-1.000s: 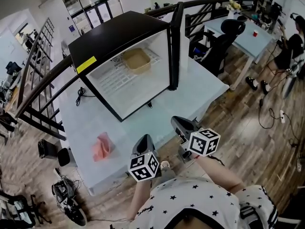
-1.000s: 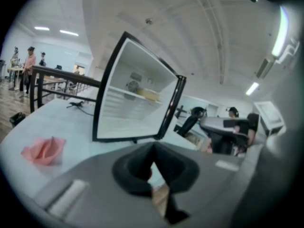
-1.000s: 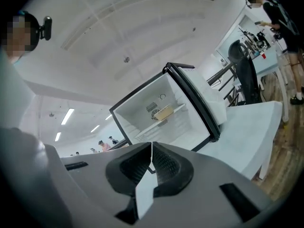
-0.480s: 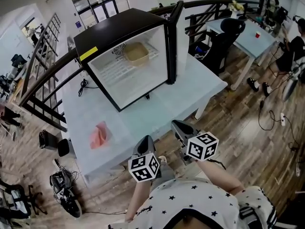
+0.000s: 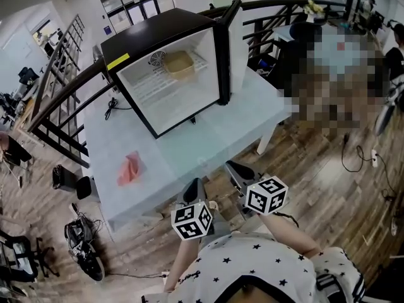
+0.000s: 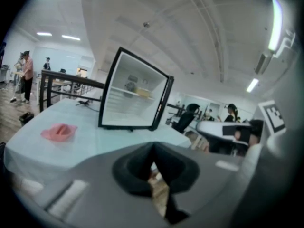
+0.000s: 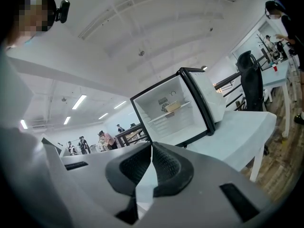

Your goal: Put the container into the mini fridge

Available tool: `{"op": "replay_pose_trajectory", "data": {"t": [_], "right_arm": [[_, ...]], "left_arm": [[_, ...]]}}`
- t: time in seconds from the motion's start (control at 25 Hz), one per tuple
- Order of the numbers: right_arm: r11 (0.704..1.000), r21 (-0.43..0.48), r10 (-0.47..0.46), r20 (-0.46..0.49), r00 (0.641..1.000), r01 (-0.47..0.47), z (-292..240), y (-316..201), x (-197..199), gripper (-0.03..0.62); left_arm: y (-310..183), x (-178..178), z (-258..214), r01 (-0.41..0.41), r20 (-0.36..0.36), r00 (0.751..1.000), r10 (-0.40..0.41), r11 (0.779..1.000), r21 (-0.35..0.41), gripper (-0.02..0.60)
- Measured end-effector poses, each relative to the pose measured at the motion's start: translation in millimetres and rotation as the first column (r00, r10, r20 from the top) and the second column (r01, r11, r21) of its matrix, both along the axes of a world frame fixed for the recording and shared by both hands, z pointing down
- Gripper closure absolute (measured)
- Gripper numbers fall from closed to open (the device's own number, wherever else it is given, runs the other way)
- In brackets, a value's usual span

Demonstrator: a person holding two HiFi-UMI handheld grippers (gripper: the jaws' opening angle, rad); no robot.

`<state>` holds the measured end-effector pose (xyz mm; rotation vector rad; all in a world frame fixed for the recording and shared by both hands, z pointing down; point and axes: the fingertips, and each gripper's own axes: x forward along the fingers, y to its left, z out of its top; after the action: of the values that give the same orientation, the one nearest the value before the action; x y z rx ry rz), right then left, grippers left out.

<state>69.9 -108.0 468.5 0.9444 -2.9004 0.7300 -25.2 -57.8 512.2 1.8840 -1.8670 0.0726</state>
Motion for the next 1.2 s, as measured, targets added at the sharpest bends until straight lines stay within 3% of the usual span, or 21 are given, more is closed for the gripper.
{"op": "replay_pose_trajectory", "data": {"t": [0.56,1.2], "right_arm": [[1.000,-0.027,-0.005,0.017,1.000,0.005,14,34,18,0.568],[1.000,-0.011,-0.002,0.003,1.000,0.002,14,41,26,0.571]], "left_arm": [[37,23,7,-0.003,0.013,1.000,0.003,1.000,-0.013,0.575],[43,33,5,-0.015,0.014,1.000,0.015,1.000,-0.002,0.575]]}}
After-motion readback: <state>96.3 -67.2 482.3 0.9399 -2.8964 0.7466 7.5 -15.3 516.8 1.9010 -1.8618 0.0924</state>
